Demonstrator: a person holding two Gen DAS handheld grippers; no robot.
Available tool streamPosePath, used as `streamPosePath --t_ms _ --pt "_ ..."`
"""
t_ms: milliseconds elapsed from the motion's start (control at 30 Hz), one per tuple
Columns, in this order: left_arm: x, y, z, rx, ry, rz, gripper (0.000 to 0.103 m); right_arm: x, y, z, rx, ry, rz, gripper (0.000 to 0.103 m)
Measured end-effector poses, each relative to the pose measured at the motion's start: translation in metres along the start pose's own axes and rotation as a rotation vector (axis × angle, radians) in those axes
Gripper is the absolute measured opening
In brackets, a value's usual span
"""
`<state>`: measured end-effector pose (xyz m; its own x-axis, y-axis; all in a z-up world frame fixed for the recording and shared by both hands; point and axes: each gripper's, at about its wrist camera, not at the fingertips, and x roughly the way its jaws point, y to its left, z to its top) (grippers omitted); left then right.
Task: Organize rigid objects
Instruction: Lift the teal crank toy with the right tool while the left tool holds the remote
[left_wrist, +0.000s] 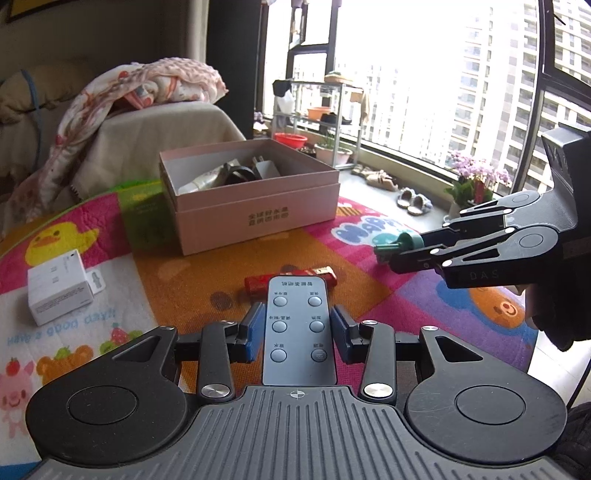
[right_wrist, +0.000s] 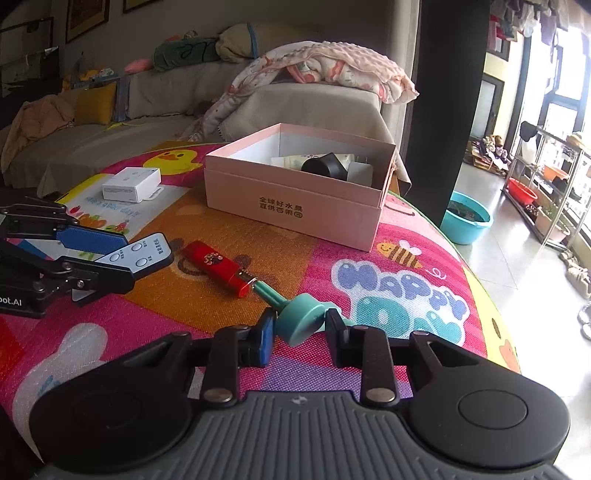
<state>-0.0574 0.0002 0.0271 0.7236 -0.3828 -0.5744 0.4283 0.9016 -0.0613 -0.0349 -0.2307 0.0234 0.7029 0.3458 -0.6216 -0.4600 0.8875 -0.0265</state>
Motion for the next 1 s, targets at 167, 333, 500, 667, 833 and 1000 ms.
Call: streamPosePath --t_ms 167,333,500,667,833,1000 --pt "0.0 0.0 -0.002 -0.008 0.0 -0.007 0.043 -0.009 0.001 0.01 0.013 -0.044 0.008 0.017" --pt "-0.002 0.004 -0.003 -0.021 -0.007 -0.001 0.043 -0.016 0.007 0.015 -0.017 -0.067 0.011 0.01" --pt "-0.002 0.008 -0.007 -0.047 0.005 0.002 0.043 -0.004 0.014 0.009 -0.041 -0.022 0.015 0.019" --pt "-0.003 0.009 -0.008 -0.043 0.013 0.013 0.043 0.004 0.031 0.003 -0.139 -0.041 0.04 0.07" --pt "-0.004 0.009 -0.009 -0.04 0.012 0.011 0.043 0.027 0.037 0.004 -0.207 0.006 0.072 0.07" --pt "-0.007 0.006 -0.008 -0.028 0.002 -0.003 0.043 0.041 0.023 0.007 -0.127 0.05 0.122 0.062"
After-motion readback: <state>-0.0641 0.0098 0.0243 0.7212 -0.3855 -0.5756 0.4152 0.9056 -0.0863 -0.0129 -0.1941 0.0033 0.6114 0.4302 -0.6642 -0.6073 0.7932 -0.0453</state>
